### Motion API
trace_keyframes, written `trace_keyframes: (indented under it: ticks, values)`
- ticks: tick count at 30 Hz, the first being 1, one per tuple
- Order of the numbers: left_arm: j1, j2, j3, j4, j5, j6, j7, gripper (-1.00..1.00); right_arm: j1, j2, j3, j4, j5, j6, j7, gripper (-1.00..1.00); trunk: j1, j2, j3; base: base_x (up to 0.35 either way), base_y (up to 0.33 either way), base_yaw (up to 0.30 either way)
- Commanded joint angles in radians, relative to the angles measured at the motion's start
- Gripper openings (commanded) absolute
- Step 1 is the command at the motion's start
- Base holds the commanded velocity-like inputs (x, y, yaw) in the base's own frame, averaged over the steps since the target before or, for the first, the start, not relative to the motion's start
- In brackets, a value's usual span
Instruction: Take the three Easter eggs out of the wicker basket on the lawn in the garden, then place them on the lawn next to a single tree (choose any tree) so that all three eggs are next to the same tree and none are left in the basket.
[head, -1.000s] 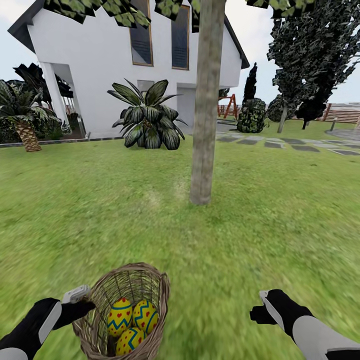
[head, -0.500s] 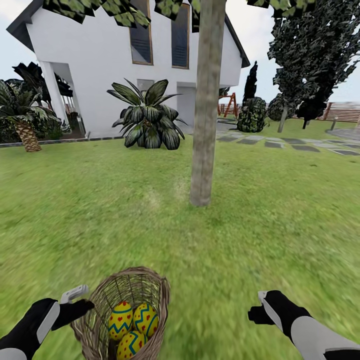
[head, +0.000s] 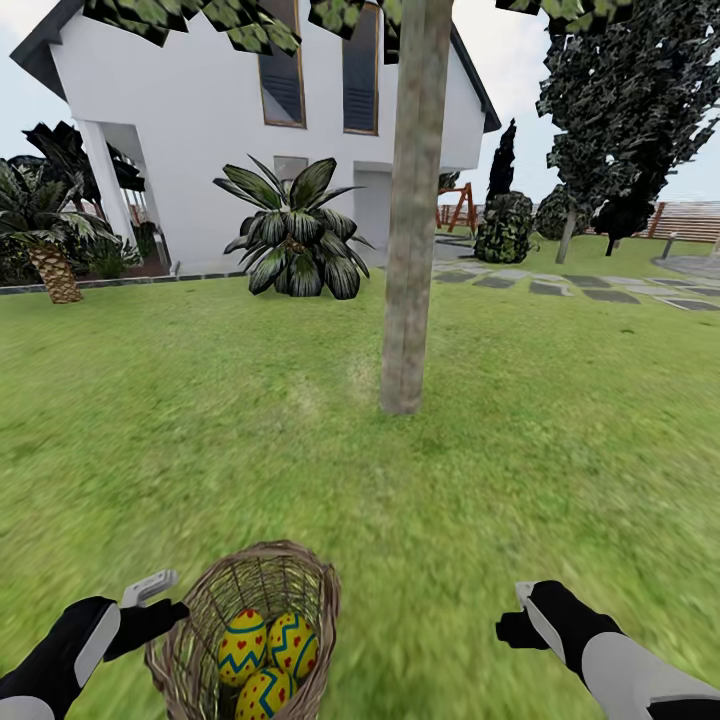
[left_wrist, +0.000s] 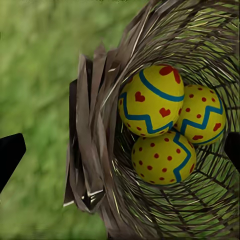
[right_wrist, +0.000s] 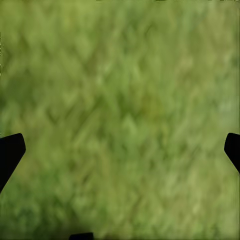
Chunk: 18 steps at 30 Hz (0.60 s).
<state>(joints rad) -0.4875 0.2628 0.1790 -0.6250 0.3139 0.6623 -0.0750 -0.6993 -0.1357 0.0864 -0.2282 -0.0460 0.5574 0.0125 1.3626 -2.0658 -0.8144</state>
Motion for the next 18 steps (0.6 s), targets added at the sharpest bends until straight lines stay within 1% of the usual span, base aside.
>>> trace_keyframes:
  ticks: [1,5,7,11,18]
  values:
    - [0.000,-0.001,0.004,-0.001,-0.002,0.006,-0.005,1.00,0.000,-0.001,0.008,-0.002,-0.005,0.006,0.001,1.00,-0.004,0.007,0.002,0.000,0.000,0.000]
    - [0.000,-0.002,0.003,-0.001,-0.001,0.005,-0.005,1.00,0.000,-0.001,0.008,-0.002,-0.005,0.006,0.001,1.00,-0.019,0.035,0.012,0.000,-0.011,0.000]
    - [-0.001,-0.002,0.002,-0.001,-0.002,0.005,-0.005,1.00,0.000,-0.001,0.009,-0.002,-0.005,0.006,0.001,1.00,-0.027,0.049,0.017,0.000,-0.157,0.000]
    - [-0.001,-0.015,-0.001,-0.001,-0.004,0.006,-0.005,1.00,0.000,-0.002,0.008,-0.002,-0.005,0.006,0.001,1.00,-0.042,0.077,0.028,0.000,-0.281,0.000]
    - [-0.001,-0.019,-0.001,-0.001,-0.005,0.005,-0.005,1.00,0.000,-0.002,0.007,-0.002,-0.005,0.006,0.001,1.00,-0.069,0.126,0.046,0.000,-0.322,0.000]
